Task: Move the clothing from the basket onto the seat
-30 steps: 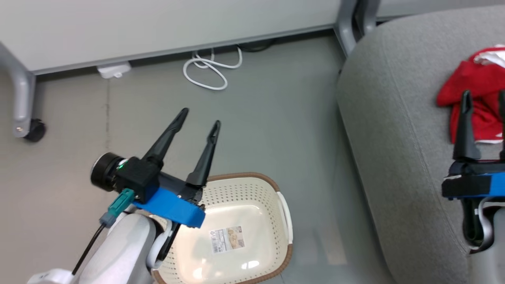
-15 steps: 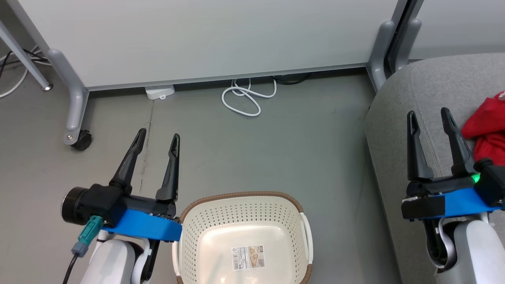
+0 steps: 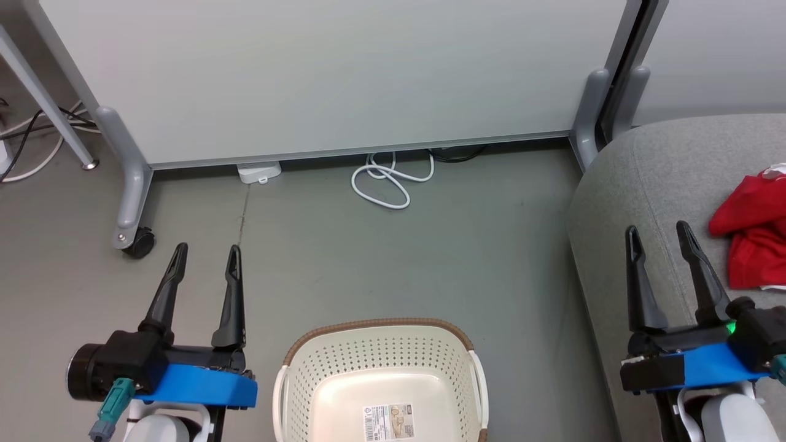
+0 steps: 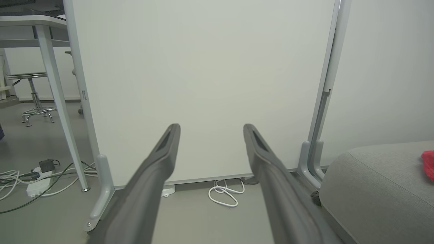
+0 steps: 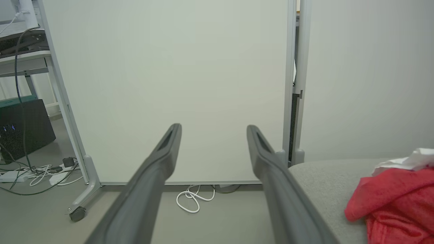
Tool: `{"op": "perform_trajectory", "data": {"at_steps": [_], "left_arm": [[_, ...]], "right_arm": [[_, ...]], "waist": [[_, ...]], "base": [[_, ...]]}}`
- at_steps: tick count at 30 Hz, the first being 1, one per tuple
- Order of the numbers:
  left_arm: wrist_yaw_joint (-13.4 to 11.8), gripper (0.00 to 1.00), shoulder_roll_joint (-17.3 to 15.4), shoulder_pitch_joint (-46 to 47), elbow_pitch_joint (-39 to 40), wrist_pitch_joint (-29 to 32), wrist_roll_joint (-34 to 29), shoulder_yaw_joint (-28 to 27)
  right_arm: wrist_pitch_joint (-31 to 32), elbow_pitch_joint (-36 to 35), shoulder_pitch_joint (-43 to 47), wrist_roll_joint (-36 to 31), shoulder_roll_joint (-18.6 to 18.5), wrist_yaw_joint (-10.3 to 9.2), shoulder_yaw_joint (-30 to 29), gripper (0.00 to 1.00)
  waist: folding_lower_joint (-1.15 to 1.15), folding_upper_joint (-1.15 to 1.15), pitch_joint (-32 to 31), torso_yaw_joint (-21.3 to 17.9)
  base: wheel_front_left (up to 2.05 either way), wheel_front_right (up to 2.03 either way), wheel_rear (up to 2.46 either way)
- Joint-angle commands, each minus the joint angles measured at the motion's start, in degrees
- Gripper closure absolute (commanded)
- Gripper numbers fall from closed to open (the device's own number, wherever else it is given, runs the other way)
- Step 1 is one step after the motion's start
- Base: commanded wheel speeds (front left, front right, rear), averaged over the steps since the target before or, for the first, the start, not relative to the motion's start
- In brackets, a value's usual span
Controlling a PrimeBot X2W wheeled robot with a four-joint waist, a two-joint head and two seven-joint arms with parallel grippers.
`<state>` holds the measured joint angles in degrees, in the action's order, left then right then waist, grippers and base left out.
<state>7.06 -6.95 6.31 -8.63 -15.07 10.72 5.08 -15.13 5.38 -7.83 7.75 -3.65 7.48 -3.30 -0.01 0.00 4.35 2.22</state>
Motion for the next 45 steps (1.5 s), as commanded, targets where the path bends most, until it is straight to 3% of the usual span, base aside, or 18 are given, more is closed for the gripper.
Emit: {"op": "perform_trajectory", "data": {"at_steps": [1, 34, 35, 41, 45], "left_arm": [[0.09, 0.00, 0.17, -0.66, 0.36, -0.15, -0.52, -0.72], [0.58, 0.00, 1.79, -5.50, -0.59, -0.15, -2.85, -3.49], [0.13, 1.00, 1.94, -5.31, -0.76, 0.01, -2.44, -3.16], [0.12, 1.00, 2.44, -7.30, -3.81, 0.54, -1.44, -2.81], [0.14, 1.00, 2.48, -6.88, -3.88, 1.66, 3.31, -3.23]], "right_arm": [[-0.02, -0.34, 1.39, -0.42, 0.30, 0.03, -0.39, 0.00], [-0.01, 1.40, 6.58, 2.16, 0.81, 0.03, -1.35, 0.00], [0.01, 1.54, 5.84, 2.00, 0.71, 0.00, -1.33, 1.00], [0.42, 4.84, 6.98, 2.71, 0.98, 0.00, -1.34, 1.00], [1.70, 5.14, 6.56, 7.29, 0.96, 0.00, -1.54, 1.00]], "waist": [[0.01, 0.00, -0.32, -0.15], [0.01, 0.00, -4.03, -0.54], [0.01, 0.00, -4.04, -0.56], [0.02, 0.00, -4.06, -0.58], [0.01, 0.00, -4.06, -0.64]], "base": [[0.00, 0.00, 0.00], [0.00, 0.00, 0.00], [0.00, 0.00, 0.00], [0.00, 0.00, 0.00], [0.00, 0.00, 0.00]]}}
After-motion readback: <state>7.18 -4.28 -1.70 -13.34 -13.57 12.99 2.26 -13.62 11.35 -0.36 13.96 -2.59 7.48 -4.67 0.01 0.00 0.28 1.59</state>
